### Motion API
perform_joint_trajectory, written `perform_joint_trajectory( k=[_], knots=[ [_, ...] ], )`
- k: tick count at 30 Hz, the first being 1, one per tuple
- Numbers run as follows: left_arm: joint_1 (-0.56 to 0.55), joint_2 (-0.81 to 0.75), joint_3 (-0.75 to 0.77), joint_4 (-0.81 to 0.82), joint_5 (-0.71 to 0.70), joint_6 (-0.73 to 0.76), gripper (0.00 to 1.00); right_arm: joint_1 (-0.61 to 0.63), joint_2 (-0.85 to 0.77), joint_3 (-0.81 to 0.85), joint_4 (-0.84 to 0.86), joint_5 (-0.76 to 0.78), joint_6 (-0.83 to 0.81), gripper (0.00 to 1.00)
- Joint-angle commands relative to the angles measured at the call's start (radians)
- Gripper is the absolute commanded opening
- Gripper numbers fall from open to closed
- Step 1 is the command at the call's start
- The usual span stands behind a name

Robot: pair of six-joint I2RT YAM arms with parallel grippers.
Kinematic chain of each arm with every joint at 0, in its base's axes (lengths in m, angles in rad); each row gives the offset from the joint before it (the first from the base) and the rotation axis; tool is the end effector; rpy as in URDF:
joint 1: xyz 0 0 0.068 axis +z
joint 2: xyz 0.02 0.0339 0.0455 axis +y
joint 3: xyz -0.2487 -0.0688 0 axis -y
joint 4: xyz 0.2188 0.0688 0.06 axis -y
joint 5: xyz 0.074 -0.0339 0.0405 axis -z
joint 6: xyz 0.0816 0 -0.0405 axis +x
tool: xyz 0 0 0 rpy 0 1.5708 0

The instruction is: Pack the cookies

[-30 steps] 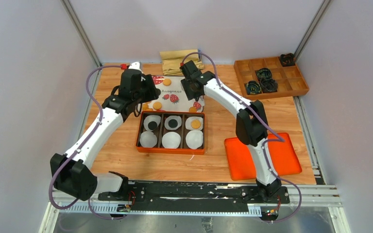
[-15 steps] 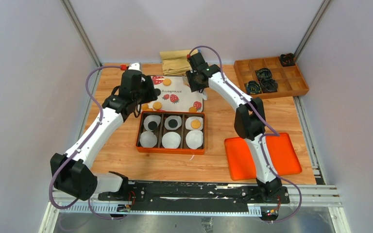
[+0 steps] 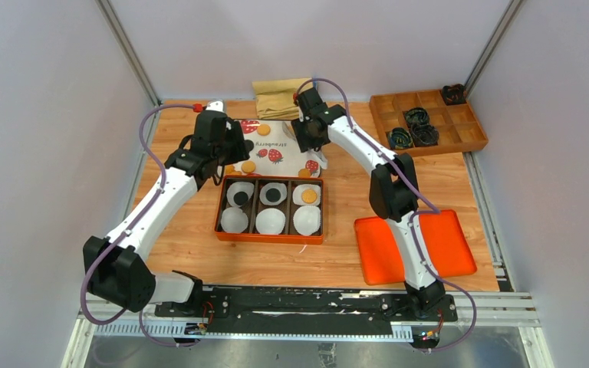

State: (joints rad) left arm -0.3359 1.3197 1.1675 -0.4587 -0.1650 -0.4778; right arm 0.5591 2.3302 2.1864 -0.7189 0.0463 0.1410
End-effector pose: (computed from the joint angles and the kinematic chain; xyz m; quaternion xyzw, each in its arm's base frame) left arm 0.2972 -0.0896 0.2919 -0.1006 0.8791 -0.1150 0.4515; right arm 0.4407 0.2713 0.2038 -0.1868 0.9190 0.0985 0.3330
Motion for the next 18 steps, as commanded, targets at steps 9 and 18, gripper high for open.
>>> perform_joint_trajectory(
  k=[9, 18],
  knots=[
    [0.001, -0.012, -0.012, 0.010, 0.020, 0.011, 0.59, 0.017, 0.008, 0.027, -0.082, 0.072, -0.031, 0.42],
    [0.002, -0.021, -0.030, 0.017, 0.036, 0.007, 0.58, 0.056, -0.059, 0.025, -0.101, 0.150, -0.074, 0.07]
  ],
)
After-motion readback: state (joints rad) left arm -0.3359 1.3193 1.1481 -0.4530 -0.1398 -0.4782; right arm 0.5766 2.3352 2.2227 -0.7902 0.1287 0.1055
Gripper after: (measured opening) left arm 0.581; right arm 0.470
